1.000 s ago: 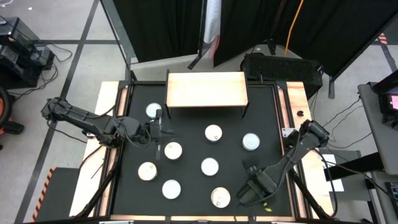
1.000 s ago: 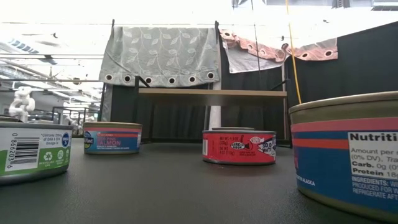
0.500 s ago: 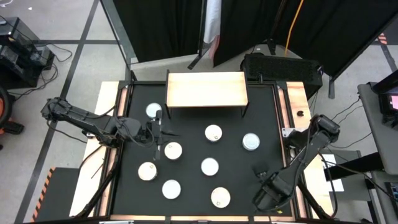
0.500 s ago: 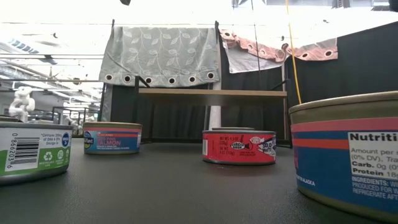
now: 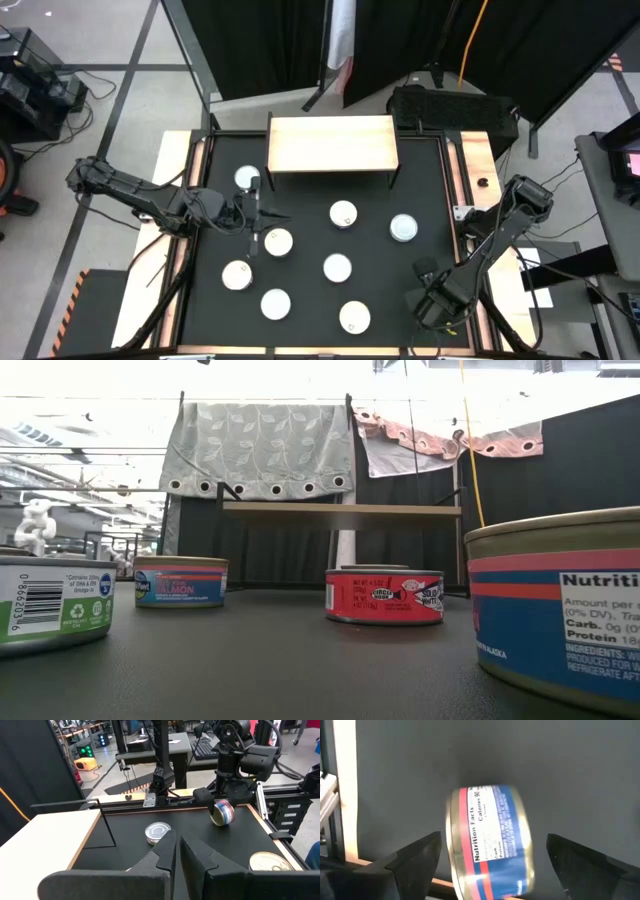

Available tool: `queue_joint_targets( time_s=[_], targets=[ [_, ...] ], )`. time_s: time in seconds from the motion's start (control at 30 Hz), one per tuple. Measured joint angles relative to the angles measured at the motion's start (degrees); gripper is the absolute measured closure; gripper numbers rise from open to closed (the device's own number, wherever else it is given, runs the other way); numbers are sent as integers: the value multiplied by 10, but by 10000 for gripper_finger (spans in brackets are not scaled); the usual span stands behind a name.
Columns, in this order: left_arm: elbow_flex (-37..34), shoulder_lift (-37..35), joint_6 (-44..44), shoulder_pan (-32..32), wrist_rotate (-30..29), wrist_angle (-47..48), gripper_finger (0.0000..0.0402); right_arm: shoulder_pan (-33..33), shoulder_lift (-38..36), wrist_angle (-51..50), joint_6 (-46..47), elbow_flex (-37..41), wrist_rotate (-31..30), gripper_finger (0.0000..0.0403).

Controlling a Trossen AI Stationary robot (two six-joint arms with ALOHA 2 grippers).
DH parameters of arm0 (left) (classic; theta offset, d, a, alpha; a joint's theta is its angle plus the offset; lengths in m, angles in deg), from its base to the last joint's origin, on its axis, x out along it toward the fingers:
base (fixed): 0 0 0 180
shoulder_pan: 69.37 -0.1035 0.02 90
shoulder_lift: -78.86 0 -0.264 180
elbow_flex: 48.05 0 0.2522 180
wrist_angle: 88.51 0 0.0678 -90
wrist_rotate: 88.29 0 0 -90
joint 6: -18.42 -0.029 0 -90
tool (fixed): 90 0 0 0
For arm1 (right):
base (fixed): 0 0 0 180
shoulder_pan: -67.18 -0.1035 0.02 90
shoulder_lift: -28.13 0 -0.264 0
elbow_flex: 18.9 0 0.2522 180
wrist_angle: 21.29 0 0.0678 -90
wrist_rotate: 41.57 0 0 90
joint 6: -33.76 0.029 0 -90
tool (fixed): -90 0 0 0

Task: Stack canned seafood by type on shelf
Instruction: Put the blue pink tuna can on the shelf

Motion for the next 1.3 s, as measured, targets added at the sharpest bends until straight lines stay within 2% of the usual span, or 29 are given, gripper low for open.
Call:
queue_joint_targets(
  time_s=[0.17, 0.57, 0.8, 0.93, 1.1, 1.23, 1.3],
  targets=[
    [0, 0, -4, 0, 0, 0, 372, 8, 0, 3, 21, 16, 15, 78],
    [0, 0, -39, 0, 0, -3, 372, 9, 0, 19, 76, -3, 38, 222],
    [0, 0, -60, 0, 0, -37, 372, 13, 0, 16, 133, -40, 15, 216],
    [0, 0, -123, 11, 1, -86, 372, 22, 0, 17, 167, -92, -17, 201],
    [0, 0, -238, 31, 45, -156, 372, 42, 0, 17, 157, -188, -82, 216],
    [0, 0, -329, 65, 113, -221, 372, 75, 0, 17, 108, -279, -172, 218],
    [0, 0, -383, 87, 125, -244, 372, 95, 0, 18, 80, -330, -229, 211]
  ],
)
